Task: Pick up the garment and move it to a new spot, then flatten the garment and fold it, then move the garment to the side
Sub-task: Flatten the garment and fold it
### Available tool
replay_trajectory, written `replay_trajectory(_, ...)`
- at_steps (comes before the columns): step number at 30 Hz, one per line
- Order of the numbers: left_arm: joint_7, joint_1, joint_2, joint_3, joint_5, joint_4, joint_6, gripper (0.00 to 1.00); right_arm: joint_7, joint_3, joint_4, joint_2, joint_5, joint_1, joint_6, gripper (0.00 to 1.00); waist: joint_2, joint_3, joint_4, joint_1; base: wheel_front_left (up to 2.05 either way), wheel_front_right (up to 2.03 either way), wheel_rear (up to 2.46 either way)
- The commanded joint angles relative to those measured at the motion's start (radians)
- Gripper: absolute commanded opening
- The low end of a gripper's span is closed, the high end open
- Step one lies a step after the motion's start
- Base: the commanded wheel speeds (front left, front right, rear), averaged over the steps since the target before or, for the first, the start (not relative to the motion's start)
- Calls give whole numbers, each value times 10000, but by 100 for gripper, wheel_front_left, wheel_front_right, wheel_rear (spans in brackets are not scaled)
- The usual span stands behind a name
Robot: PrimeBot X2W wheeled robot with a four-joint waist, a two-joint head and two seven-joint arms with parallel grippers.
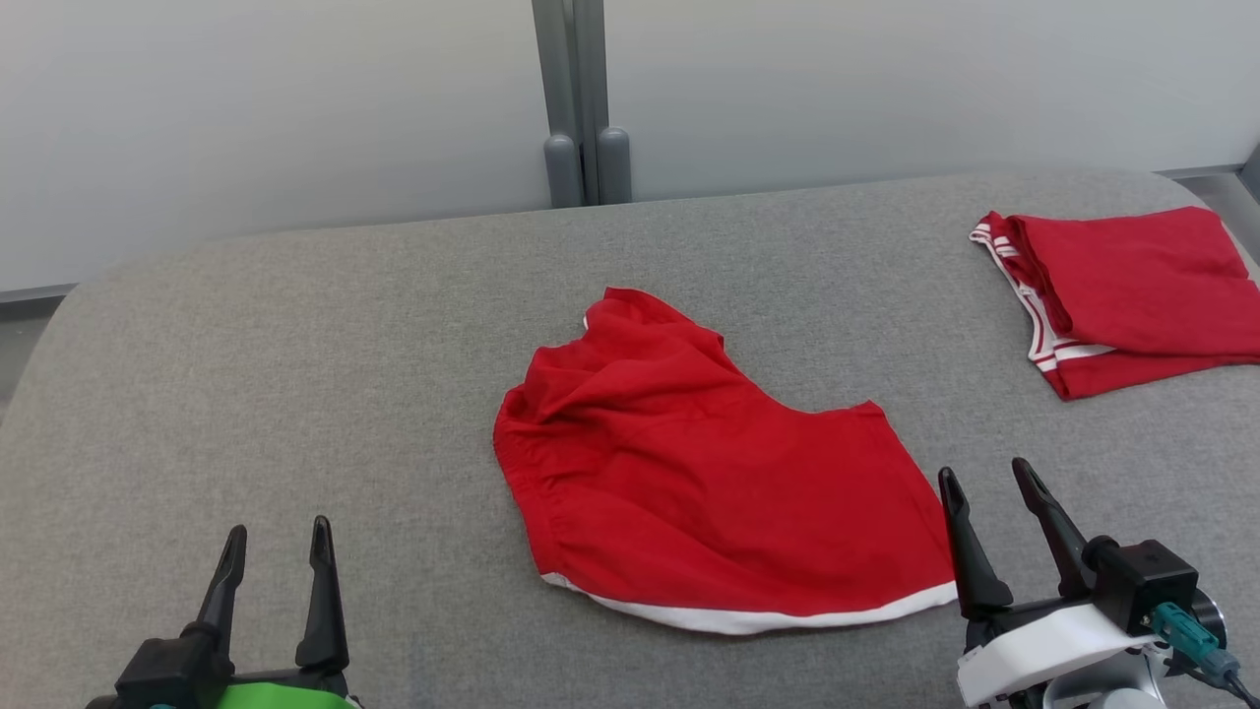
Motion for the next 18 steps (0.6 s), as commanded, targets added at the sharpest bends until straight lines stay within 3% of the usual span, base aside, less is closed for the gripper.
replay_trajectory(1,1,53,7,33,40,34,-28,100,-28,16,32,-16,-5,-7,-13,100,0,4,-10,0,0,0,0)
replay_trajectory(9,1,-183,242,-628,194,485,-63,100,-28,-52,228,-85,35,-69,-13,100,0,75,-27,0,0,0,0)
replay_trajectory(18,1,-925,694,-2823,-141,1793,-76,100,-28,-150,1437,-195,-99,-572,-15,100,0,433,-168,0,0,0,0)
